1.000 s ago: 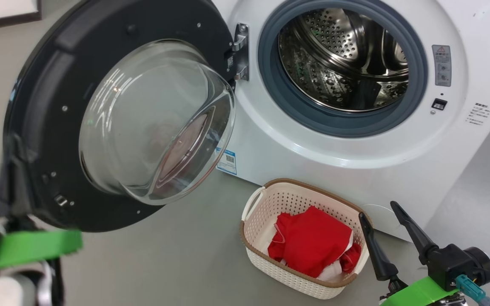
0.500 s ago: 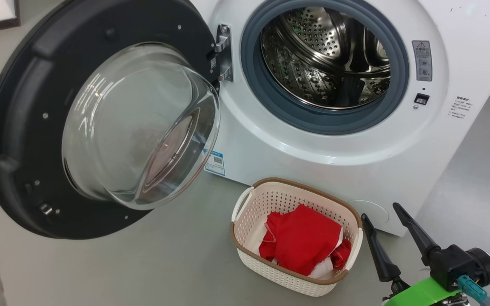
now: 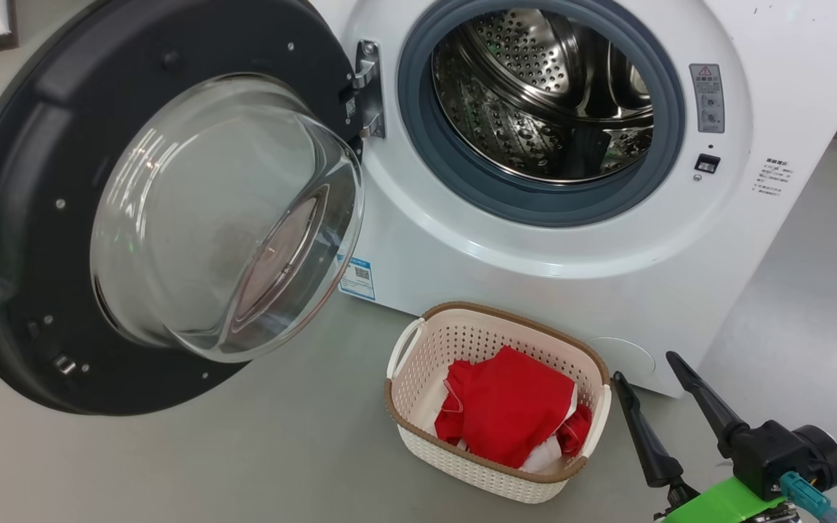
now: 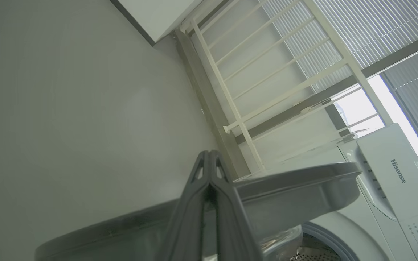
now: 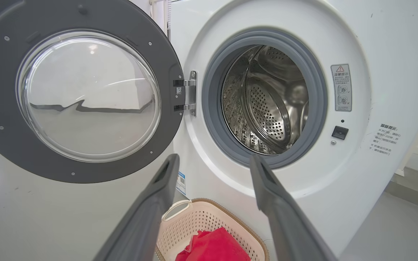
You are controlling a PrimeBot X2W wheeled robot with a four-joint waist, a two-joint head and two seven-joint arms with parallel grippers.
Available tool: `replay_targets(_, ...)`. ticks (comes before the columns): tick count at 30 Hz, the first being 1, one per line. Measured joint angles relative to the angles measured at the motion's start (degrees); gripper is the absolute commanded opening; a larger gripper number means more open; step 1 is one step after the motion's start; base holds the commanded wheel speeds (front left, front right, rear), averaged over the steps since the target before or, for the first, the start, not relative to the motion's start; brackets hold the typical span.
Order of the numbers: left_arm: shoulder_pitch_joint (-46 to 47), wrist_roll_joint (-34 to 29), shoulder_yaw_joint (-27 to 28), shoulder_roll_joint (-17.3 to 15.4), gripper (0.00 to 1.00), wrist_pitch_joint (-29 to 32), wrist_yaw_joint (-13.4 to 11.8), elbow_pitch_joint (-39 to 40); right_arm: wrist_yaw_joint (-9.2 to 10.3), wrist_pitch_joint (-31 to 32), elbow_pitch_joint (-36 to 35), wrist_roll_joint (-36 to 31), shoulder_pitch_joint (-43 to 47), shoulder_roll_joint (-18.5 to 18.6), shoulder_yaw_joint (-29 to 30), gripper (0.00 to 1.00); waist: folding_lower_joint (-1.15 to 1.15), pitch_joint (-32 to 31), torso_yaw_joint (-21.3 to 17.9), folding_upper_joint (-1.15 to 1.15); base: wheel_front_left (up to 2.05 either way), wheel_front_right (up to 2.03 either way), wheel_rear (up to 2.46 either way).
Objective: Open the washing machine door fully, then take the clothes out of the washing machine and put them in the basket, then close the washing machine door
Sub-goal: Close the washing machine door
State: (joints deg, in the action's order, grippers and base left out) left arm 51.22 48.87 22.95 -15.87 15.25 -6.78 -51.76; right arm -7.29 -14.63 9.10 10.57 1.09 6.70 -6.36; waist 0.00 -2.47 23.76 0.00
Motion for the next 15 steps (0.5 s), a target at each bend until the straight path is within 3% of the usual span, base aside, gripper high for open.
replay_targets(15, 0.75, 3.27, 1.18, -1.44, 0.0, 4.75, 3.61, -5.68, 0.0, 0.0, 0.23, 0.01, -0.01, 0.35, -0.26, 1.0, 0.0, 0.33, -1.46, 0.0, 0.0, 0.0, 0.0)
